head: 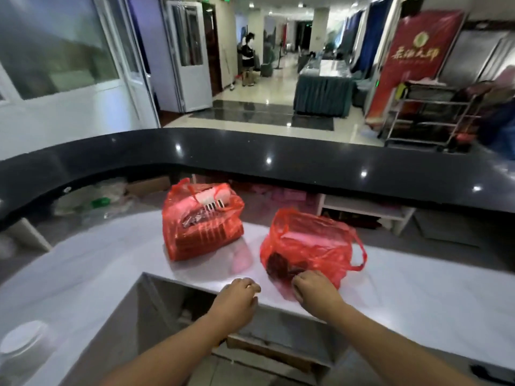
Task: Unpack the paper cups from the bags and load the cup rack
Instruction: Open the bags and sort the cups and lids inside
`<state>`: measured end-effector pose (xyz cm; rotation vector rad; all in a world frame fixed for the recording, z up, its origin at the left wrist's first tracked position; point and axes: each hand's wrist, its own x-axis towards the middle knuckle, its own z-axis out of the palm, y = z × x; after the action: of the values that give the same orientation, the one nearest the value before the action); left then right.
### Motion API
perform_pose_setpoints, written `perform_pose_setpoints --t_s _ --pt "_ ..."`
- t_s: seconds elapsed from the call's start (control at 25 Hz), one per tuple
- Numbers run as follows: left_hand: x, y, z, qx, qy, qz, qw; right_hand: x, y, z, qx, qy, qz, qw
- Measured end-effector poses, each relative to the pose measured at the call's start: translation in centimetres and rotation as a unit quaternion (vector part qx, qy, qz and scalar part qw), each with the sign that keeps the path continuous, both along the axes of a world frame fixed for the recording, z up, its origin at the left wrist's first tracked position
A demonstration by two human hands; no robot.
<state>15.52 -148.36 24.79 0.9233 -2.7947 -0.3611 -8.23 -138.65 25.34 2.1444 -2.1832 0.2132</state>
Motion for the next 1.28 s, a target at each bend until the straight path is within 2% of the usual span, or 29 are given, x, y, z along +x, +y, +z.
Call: perform_pose_setpoints --t_s 0.24,0.36,0.48,0.68,0.84,0.92,1.0,1.12,1.2,1.28 --pt "-11.2 -1.2 0.7 -0.043 0.013 -0.078 0.996 -9.5 -0.1 1.2 -0.021 -0.077 -0.076 0.994" --pt "-14.1 -3.8 -0.1 -0.048 -0.014 -0.11 0.993 -11.3 -2.2 0.2 -0.02 -0.074 -0.093 0.993" --pt "-16.1 -6.2 -1.3 -0.072 -0.052 -0.125 0.988 -11.9 -4.4 -1.1 -0.009 -0.074 -0.075 0.994" --pt "-17.5 -11.7 -3.1 -0.157 0.008 -0.131 0.979 -12.2 -10.0 -2.6 0.045 -0.057 -0.021 0.997" --pt "-16.6 -13.2 -3.6 -0.19 -0.016 -0.148 0.971 -11.2 -13.5 -3.2 0.111 -0.069 0.016 0.991" --pt "-15.6 -14.1 -3.7 -0.161 -0.086 -0.131 0.974 -10.9 -15.0 -3.1 0.173 -0.083 0.027 0.981" --pt "-14.7 -14.7 -3.8 -0.082 -0.176 -0.074 0.978 -11.0 -16.3 -3.6 0.238 -0.084 0.076 0.965" --pt "-13.5 -14.9 -3.5 -0.017 -0.308 -0.019 0.951 -10.2 -16.9 -4.4 0.289 -0.081 0.091 0.949" --pt "-13.3 -15.0 -3.6 -0.003 -0.34 0.029 0.94 -9.7 -17.5 -5.0 0.299 -0.156 0.064 0.939" --pt "-13.6 -14.7 -3.5 0.053 -0.336 0.088 0.936 -9.5 -18.1 -5.2 0.294 -0.209 0.021 0.933"
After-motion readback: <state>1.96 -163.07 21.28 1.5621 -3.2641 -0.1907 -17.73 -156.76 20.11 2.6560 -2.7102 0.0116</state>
